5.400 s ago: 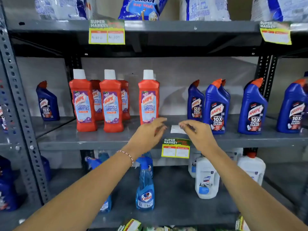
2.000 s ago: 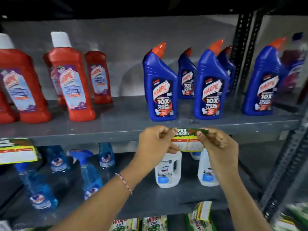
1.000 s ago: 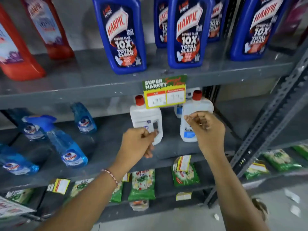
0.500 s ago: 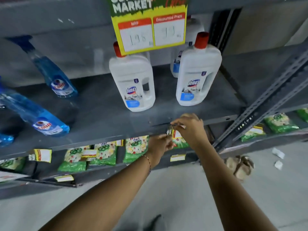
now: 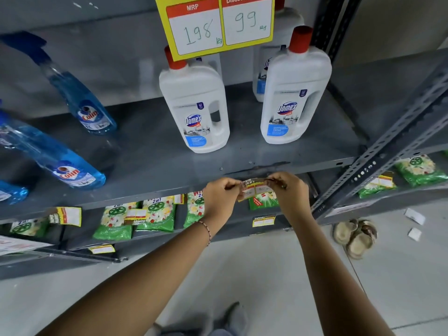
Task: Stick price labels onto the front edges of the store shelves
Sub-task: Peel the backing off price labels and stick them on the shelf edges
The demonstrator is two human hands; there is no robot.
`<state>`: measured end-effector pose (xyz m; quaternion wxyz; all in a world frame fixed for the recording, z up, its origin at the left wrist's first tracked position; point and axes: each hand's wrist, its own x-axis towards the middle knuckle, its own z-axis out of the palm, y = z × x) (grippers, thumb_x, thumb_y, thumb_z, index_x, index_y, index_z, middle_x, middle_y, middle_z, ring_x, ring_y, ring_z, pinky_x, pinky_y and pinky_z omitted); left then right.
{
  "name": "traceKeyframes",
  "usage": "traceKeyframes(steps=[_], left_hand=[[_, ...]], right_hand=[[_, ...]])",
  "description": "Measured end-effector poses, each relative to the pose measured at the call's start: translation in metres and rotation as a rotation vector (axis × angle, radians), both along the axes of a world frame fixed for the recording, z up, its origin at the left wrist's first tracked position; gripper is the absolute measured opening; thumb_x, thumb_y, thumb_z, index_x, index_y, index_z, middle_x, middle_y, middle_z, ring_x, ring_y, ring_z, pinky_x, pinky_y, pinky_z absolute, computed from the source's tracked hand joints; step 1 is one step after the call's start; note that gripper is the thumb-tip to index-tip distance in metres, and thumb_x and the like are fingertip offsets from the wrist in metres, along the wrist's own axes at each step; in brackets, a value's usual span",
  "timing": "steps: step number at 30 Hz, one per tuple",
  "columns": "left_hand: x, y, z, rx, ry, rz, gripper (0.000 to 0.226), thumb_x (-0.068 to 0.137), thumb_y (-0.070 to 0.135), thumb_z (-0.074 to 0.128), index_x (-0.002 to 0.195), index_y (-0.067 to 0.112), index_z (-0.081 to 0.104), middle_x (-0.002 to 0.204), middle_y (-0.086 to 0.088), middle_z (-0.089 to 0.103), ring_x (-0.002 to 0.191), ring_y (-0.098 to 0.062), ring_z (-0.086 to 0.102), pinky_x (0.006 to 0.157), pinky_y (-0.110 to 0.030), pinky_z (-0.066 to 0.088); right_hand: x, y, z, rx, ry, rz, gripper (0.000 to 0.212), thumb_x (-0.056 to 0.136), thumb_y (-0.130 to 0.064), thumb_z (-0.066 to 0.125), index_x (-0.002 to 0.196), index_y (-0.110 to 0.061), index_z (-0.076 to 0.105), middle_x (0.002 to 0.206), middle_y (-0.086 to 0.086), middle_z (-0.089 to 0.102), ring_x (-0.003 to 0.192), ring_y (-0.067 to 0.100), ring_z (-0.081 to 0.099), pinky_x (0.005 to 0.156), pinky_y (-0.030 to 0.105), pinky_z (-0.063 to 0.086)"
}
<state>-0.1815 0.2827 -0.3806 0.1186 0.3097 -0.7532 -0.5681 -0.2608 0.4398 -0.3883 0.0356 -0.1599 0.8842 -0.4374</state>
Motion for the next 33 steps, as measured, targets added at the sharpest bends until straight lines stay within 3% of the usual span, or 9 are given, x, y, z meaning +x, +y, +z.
traceKeyframes(steps=[8, 13, 16, 21, 26, 29, 30, 32, 33], left_hand=[[-0.005, 0.001, 0.002, -0.080, -0.012, 0.005, 0.005, 0.085, 0.012, 0.074, 0.082, 0.010, 0.078, 0.072, -0.006, 0.078, 0.062, -0.013, 0.076, 0.064, -0.039, 0.065], [-0.010, -0.003, 0.009, -0.094, -0.049, 0.016, 0.018, 0.082, 0.023, 0.077, 0.072, 0.009, 0.075, 0.063, -0.005, 0.076, 0.051, -0.013, 0.074, 0.055, -0.038, 0.064], [-0.008, -0.009, 0.013, -0.124, -0.069, -0.010, 0.028, 0.081, 0.028, 0.078, 0.065, 0.006, 0.070, 0.058, -0.008, 0.073, 0.047, -0.017, 0.072, 0.046, -0.030, 0.060], [-0.003, -0.019, 0.011, -0.169, -0.112, -0.053, 0.032, 0.083, 0.032, 0.075, 0.067, 0.005, 0.067, 0.059, -0.007, 0.072, 0.047, -0.017, 0.071, 0.047, -0.030, 0.060], [0.004, -0.028, 0.019, 0.053, -0.070, 0.056, 0.035, 0.088, 0.028, 0.071, 0.072, -0.002, 0.069, 0.061, -0.014, 0.072, 0.044, -0.020, 0.067, 0.047, -0.029, 0.059], [0.020, -0.049, 0.023, 0.190, -0.076, 0.026, 0.036, 0.087, 0.026, 0.073, 0.078, -0.009, 0.069, 0.064, -0.018, 0.072, 0.050, -0.025, 0.067, 0.056, -0.040, 0.063], [0.031, -0.057, 0.024, 0.239, -0.075, 0.021, 0.034, 0.087, 0.025, 0.073, 0.080, -0.009, 0.069, 0.066, -0.018, 0.072, 0.052, -0.026, 0.067, 0.058, -0.043, 0.064], [0.057, -0.074, 0.024, 0.383, -0.062, 0.062, 0.029, 0.088, 0.021, 0.072, 0.086, -0.008, 0.070, 0.073, -0.019, 0.073, 0.052, -0.026, 0.067, 0.058, -0.040, 0.063], [0.072, -0.087, 0.022, 0.467, -0.056, 0.111, 0.026, 0.089, 0.019, 0.071, 0.090, -0.007, 0.070, 0.076, -0.020, 0.073, 0.051, -0.024, 0.068, 0.056, -0.036, 0.063]], right_hand=[[-0.004, -0.009, -0.004, 0.021, -0.010, -0.057, 0.007, 0.087, -0.016, 0.071, 0.091, -0.009, 0.071, 0.084, 0.004, 0.072, 0.074, 0.015, 0.062, 0.061, 0.011, 0.039], [-0.002, -0.014, -0.008, 0.000, -0.038, -0.116, 0.008, 0.088, -0.017, 0.070, 0.089, -0.010, 0.067, 0.083, 0.003, 0.071, 0.074, 0.015, 0.065, 0.059, 0.013, 0.042], [-0.001, -0.018, -0.005, -0.041, -0.053, -0.183, 0.014, 0.086, -0.017, 0.072, 0.084, -0.009, 0.061, 0.076, 0.000, 0.066, 0.068, 0.013, 0.060, 0.054, 0.014, 0.038], [0.010, -0.025, -0.008, -0.054, -0.108, -0.341, 0.026, 0.086, -0.026, 0.073, 0.080, -0.009, 0.054, 0.073, 0.001, 0.061, 0.062, 0.009, 0.052, 0.050, 0.022, 0.035], [0.026, -0.030, -0.010, -0.150, -0.253, -0.556, 0.028, 0.088, -0.029, 0.070, 0.084, -0.004, 0.057, 0.074, 0.005, 0.065, 0.064, 0.014, 0.060, 0.051, 0.024, 0.042], [0.047, -0.043, -0.007, -0.169, -0.318, -0.575, 0.027, 0.086, -0.033, 0.072, 0.082, -0.012, 0.056, 0.074, 0.004, 0.068, 0.071, 0.024, 0.068, 0.065, 0.037, 0.058], [0.057, -0.051, -0.006, -0.166, -0.316, -0.553, 0.028, 0.085, -0.034, 0.073, 0.081, -0.012, 0.056, 0.072, 0.004, 0.068, 0.068, 0.022, 0.068, 0.067, 0.034, 0.059], [0.080, -0.072, 0.002, -0.204, -0.309, -0.462, 0.025, 0.086, -0.031, 0.072, 0.082, -0.011, 0.057, 0.067, 0.004, 0.066, 0.056, 0.015, 0.063, 0.056, 0.017, 0.054], [0.091, -0.086, 0.005, -0.242, -0.302, -0.396, 0.021, 0.087, -0.028, 0.072, 0.081, -0.012, 0.059, 0.065, 0.004, 0.066, 0.053, 0.015, 0.063, 0.053, 0.019, 0.053]])
